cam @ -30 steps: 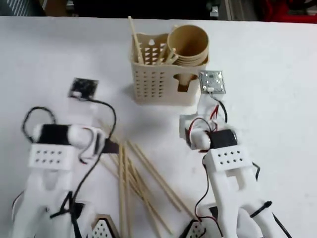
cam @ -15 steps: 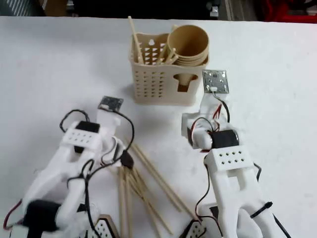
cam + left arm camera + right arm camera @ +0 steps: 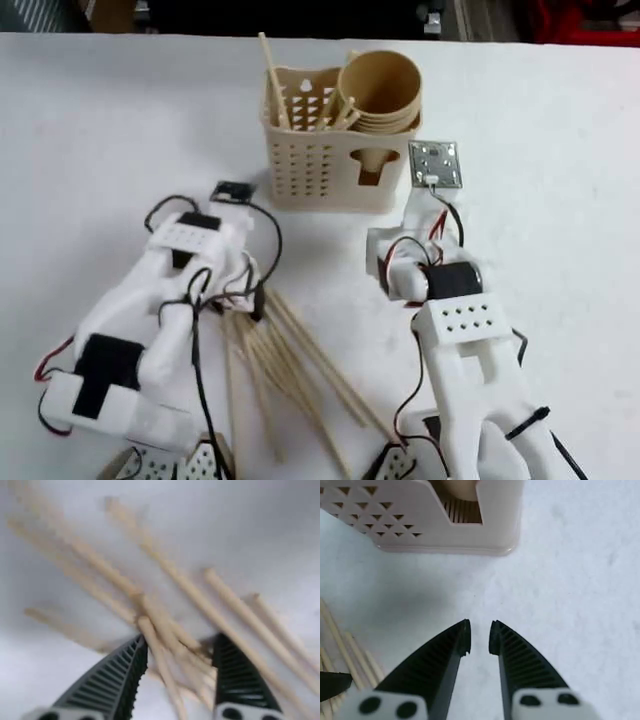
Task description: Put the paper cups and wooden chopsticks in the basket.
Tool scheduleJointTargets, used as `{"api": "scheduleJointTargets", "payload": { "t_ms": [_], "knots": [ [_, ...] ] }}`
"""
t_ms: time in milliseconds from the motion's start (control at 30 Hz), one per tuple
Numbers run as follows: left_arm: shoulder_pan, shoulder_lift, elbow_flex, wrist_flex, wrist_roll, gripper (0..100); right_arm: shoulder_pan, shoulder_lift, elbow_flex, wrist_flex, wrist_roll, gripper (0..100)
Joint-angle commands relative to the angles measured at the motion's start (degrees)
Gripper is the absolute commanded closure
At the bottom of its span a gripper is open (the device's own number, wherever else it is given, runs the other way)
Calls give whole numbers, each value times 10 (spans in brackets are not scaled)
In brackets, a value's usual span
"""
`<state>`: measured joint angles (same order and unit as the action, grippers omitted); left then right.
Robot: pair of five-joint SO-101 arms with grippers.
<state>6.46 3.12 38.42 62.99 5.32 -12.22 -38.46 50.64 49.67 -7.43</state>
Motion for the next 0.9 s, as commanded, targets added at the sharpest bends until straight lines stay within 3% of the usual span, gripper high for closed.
{"api": "scheduleJointTargets", "payload": {
  "t_ms": [0,200,567,867],
  "knots": [
    [0,18,-44,-9,7,868,4,-16,-3,-9,-4,923],
    [0,22,-80,-13,6,980,4,-16,-3,-9,-4,924],
    [0,19,-139,-7,6,977,4,-16,-3,-9,-1,923],
    [0,18,-298,134,6,978,4,-16,-3,-12,-1,923]
  ]
}}
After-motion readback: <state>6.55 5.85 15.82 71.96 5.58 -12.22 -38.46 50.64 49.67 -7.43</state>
